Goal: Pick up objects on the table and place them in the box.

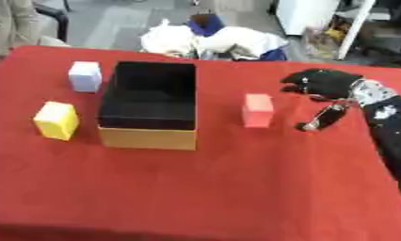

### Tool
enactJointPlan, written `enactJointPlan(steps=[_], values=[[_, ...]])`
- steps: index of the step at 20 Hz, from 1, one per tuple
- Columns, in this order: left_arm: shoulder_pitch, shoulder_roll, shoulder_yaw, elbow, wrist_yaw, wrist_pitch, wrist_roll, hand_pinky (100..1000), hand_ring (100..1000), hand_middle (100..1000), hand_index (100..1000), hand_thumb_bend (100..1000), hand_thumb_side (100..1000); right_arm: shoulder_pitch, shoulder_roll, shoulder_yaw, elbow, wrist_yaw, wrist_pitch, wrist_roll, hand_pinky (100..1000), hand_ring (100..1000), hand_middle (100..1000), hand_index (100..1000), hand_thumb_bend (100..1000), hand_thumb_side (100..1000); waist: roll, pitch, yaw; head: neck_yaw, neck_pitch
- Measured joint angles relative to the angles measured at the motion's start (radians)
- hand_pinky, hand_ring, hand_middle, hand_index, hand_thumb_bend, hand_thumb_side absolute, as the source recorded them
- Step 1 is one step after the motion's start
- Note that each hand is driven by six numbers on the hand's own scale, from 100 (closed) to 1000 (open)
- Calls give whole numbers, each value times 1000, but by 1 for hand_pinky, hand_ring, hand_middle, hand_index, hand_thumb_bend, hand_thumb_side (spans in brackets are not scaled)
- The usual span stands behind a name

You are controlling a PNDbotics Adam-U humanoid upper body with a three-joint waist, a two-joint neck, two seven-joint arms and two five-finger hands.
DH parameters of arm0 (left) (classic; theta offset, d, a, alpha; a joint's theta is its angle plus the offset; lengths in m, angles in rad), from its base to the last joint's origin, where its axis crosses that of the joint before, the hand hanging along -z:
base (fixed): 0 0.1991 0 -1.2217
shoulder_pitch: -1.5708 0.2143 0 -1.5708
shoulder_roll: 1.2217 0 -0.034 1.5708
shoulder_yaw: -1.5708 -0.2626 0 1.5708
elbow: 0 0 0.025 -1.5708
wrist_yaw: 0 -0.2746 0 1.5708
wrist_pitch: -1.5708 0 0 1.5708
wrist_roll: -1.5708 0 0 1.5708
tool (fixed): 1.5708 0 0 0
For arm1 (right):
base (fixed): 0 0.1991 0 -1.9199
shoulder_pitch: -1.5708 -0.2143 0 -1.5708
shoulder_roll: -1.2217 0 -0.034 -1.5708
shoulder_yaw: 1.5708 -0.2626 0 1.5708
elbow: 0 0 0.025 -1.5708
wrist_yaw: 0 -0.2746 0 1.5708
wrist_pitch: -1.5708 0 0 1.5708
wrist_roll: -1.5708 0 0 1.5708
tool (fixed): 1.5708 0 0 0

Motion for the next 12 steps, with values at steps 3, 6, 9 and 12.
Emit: enactJointPlan(steps=[3,6,9,12], values=[[0,0,-1,0,4,-3,-4,745,775,842,943,502,676,-9,15,-1,11,-20,-7,7,949,1000,1000,1000,449,548,0,-2,1,0,0],[0,0,-6,0,8,-4,-8,745,774,841,943,497,675,-21,34,-1,17,-45,-17,20,951,1000,1000,1000,451,544,0,-3,2,0,0],[0,0,-6,0,12,-5,-13,745,773,841,943,494,673,-34,52,0,21,-72,-22,40,952,1000,1000,1000,453,540,0,-5,3,0,0],[0,0,-6,0,14,-6,-15,744,773,840,943,491,673,-42,66,0,25,-102,-25,67,953,1000,1000,1000,455,546,-2,-6,4,-1,0]])
